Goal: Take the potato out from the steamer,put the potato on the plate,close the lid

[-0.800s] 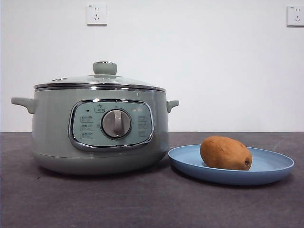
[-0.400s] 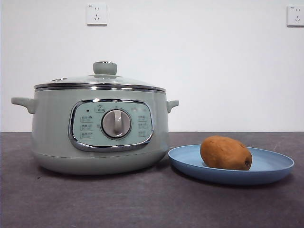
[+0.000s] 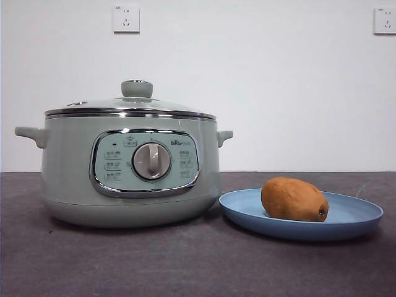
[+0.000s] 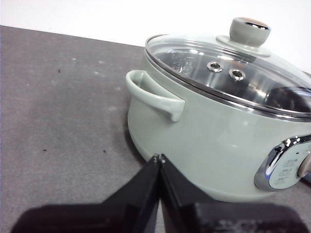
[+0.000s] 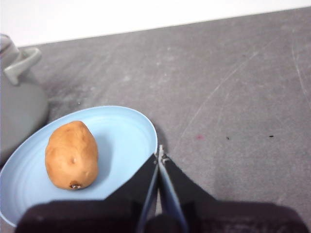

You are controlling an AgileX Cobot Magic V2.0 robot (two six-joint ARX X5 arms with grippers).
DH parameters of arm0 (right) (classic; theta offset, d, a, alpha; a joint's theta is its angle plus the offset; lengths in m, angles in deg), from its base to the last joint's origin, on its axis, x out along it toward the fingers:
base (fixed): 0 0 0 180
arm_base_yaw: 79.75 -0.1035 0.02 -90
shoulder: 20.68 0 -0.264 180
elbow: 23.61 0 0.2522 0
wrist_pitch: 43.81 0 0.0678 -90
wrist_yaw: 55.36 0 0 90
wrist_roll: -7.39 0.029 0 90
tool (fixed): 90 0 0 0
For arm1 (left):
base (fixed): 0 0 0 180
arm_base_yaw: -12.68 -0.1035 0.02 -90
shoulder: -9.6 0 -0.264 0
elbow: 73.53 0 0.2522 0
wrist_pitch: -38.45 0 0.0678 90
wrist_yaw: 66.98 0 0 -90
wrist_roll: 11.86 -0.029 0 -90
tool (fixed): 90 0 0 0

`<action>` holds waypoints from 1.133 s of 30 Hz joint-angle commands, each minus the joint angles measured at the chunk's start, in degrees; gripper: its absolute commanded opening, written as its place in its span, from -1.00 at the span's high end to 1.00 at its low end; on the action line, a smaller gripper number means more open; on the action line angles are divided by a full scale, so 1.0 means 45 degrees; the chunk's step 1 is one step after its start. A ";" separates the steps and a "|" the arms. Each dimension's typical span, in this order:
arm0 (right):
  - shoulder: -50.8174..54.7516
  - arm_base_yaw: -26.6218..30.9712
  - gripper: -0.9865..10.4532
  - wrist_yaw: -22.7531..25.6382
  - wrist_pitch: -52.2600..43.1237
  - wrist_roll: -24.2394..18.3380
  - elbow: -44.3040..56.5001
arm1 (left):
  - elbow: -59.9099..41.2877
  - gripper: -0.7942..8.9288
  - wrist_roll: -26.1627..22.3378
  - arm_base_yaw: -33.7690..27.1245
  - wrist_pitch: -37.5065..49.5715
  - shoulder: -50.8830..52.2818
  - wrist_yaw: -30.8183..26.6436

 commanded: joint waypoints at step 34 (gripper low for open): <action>0.1802 0.0010 0.83 0.0087 0.0738 0.0821 0.0461 | -0.0165 0.84 0.0053 -0.0034 0.0019 0.0015 -0.0010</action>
